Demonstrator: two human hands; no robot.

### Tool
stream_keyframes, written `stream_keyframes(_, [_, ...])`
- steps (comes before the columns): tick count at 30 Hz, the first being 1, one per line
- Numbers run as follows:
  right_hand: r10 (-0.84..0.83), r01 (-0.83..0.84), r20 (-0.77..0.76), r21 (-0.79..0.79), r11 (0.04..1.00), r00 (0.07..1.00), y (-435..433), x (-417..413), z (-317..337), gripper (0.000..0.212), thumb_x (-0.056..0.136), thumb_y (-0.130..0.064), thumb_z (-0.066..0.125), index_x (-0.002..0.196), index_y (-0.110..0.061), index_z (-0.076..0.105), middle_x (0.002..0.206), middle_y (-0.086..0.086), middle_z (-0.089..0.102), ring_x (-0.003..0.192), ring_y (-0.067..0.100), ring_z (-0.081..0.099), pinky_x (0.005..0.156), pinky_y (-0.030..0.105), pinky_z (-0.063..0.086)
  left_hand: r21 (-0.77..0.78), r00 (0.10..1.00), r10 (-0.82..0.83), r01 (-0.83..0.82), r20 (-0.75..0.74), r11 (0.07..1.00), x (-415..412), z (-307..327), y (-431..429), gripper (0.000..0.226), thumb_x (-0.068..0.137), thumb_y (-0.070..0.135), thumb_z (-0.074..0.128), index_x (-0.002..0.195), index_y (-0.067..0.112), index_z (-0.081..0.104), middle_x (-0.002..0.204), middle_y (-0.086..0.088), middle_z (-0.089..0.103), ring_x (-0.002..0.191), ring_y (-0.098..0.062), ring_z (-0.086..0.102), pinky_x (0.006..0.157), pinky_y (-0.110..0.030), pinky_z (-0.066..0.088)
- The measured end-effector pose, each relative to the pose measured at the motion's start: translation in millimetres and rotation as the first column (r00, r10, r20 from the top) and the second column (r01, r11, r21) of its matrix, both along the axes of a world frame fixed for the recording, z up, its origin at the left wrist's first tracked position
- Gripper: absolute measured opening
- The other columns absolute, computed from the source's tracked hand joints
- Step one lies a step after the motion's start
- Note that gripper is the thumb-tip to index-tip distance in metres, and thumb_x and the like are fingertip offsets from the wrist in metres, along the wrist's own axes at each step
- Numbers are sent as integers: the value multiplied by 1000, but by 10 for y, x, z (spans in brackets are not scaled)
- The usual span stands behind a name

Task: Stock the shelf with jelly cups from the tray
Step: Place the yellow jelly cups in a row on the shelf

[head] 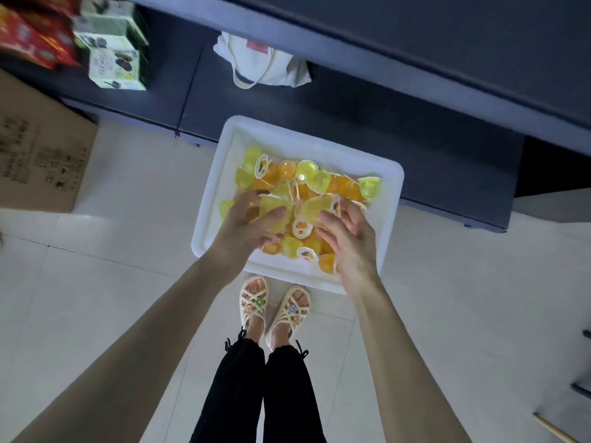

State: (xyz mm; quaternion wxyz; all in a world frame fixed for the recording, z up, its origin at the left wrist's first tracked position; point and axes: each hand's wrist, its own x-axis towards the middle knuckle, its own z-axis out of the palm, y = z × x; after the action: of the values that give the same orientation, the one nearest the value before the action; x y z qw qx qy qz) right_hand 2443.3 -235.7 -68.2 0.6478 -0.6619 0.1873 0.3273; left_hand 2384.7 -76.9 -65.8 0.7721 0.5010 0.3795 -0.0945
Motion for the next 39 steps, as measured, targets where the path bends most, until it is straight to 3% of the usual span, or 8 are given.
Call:
stream_keyframes(6, [-99, 67, 121, 245, 967, 988, -20, 202, 1417, 37, 89, -16, 63, 126, -14, 59, 112, 1, 66, 112, 22, 62, 92, 36, 52, -57, 958, 67, -52, 280, 997, 71, 1417, -166, 43, 75, 22, 72, 109, 1, 55, 102, -10, 63, 96, -26, 64, 86, -37, 53])
stream_keyframes(11, [-90, -28, 329, 336, 942, 940, 12, 448, 2674, 32, 93, -16, 59, 123, -8, 60, 101, 6, 65, 98, 24, 64, 86, 37, 55, 104, 888, 29, -87, 458, 991, 237, 2630, -240, 35, 79, 32, 69, 105, 9, 62, 92, -2, 64, 92, -20, 63, 82, -31, 51])
stream_keyframes(15, [-103, -78, 519, 316, 946, 849, -16, 671, 3606, 39, 78, -23, 72, 114, -10, 62, 108, 8, 64, 95, 20, 66, 82, 40, 57, 267, 828, -11, -169, 560, 949, 463, 3496, -204, 29, 85, 22, 68, 112, 14, 60, 86, 11, 70, 83, -7, 65, 73, -25, 52])
stream_keyframes(23, [-8, -174, 807, 137, 975, 590, 39, 1244, 4947, 31, 83, -14, 72, 113, -12, 63, 110, 1, 68, 93, 7, 66, 86, 30, 56, 415, 724, -97, -275, 683, 867, 1031, 4776, 96, 42, 80, 14, 73, 118, 17, 55, 98, 3, 72, 93, -15, 64, 87, -26, 49])
stream_keyframes(30, [101, -74, 923, -79, 994, 372, 446, 2018, 5479, 25, 80, -16, 75, 102, -20, 63, 95, -14, 65, 78, -6, 62, 72, 13, 50, 715, 687, -358, -338, 632, 612, 1911, 5362, 609, 46, 74, 11, 78, 113, 18, 55, 104, 3, 64, 99, -17, 62, 87, -28, 51])
stream_keyframes(34, [186, 117, 935, -230, 966, 302, 663, 2484, 5545, 26, 80, -17, 73, 104, -18, 63, 108, -3, 61, 90, 6, 59, 74, 13, 47, 846, 664, -533, -340, 525, 410, 2447, 5496, 815, 40, 71, 8, 77, 107, 12, 60, 97, -1, 60, 88, -15, 57, 72, -7, 41])
stream_keyframes(36, [259, 185, 920, -321, 929, 293, 744, 2684, 5528, 25, 79, -13, 73, 102, -16, 63, 114, 4, 59, 97, 14, 56, 81, 24, 47, 885, 641, -611, -334, 465, 323, 2701, 5486, 864, 27, 70, 4, 76, 91, 6, 60, 90, -12, 61, 84, -22, 55, 71, -23, 44])
stream_keyframes(39, [356, 264, 889, -431, 863, 289, 817, 2938, 5493, 24, 81, -9, 70, 104, -12, 64, 117, 8, 56, 104, 11, 46, 82, 21, 34, 916, 646, -649, -295, 402, 273, 3071, 5402, 918, 37, 71, 12, 78, 104, 7, 61, 102, -5, 62, 93, -18, 55, 77, -26, 42])
